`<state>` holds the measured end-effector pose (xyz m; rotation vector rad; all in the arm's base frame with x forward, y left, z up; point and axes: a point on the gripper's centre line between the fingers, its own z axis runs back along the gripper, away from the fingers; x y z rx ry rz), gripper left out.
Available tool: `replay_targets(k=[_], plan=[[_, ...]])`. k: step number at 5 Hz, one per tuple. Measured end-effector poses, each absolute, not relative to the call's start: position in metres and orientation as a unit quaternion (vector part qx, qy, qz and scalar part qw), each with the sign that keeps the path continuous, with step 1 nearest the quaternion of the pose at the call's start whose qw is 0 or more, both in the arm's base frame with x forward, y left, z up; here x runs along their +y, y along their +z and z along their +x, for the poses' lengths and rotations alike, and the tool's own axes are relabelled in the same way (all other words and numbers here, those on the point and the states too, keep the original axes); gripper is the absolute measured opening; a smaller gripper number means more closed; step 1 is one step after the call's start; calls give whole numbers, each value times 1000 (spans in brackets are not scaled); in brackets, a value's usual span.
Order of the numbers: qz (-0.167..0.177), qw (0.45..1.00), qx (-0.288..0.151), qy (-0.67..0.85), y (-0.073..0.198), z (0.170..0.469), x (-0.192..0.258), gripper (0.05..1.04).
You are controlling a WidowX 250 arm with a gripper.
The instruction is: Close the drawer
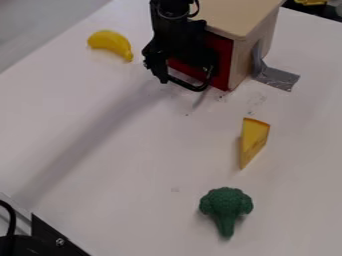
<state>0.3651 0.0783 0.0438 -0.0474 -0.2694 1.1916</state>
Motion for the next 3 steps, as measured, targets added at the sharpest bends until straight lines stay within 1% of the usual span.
replay_targets(k=[1,2,3], plan=[[-17,825,-101,556,32,350,79,1001],[-32,832,-107,544,49,336,72,1001],[-44,841,-100,530,59,320,65,1001]])
